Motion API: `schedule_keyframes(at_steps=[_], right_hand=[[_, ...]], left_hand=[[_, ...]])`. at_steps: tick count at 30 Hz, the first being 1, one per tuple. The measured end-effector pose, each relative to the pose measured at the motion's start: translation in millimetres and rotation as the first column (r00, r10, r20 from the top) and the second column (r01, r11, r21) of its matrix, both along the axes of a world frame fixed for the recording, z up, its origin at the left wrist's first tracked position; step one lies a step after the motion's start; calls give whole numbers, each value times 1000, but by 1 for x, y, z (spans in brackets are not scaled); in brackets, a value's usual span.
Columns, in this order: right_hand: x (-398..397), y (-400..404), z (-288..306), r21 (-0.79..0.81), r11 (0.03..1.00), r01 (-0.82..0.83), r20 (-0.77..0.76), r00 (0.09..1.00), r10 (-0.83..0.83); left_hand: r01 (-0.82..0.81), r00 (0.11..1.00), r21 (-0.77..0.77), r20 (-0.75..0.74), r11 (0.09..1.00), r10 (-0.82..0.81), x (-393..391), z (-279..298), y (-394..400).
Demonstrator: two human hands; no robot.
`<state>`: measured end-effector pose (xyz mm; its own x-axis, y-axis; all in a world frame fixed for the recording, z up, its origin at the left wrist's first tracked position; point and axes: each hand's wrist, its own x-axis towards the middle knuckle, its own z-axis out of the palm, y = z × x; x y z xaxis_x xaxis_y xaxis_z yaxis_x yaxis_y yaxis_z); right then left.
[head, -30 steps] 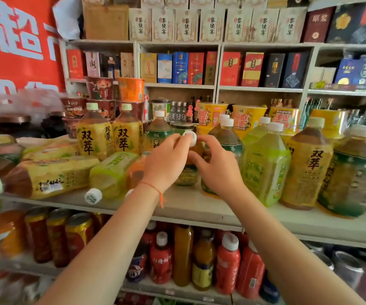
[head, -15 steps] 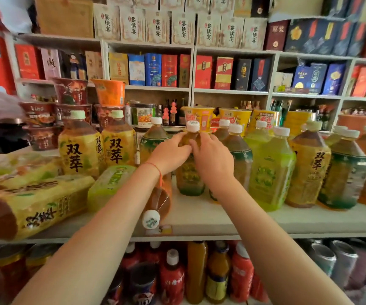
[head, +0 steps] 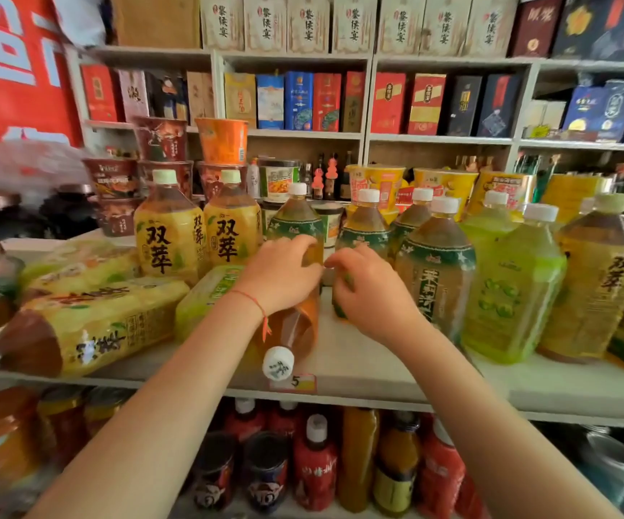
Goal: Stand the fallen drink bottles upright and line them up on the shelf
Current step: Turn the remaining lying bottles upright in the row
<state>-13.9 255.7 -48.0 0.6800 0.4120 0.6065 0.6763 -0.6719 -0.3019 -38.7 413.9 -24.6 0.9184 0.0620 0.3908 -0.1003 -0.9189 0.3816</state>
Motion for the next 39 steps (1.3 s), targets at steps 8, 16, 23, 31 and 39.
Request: schedule_keyframes(at_steps=[8, 16, 23, 31, 39], right_hand=[[-9, 4, -25, -312, 916, -251, -125, 967, 223], [-17, 3, -20, -303, 918, -256, 16, 962, 273], [-22, 28, -35, -333, 916, -223, 215, 928, 304], [-33, 40, -16, -78, 975, -206, 356, 908, 220], [-32, 39, 20, 568, 820, -74, 5, 996, 87]], left_hand=[[-134, 990, -58, 41, 989, 136, -36, -13, -7], [-74, 996, -242, 22, 967, 82, -60, -15, -11], [45, 998, -359, 64, 932, -24, -64, -24, -3], [191, 964, -473, 257, 860, -73, -65, -23, 23], [450, 891, -529, 319, 719, -323, -66, -40, 6]])
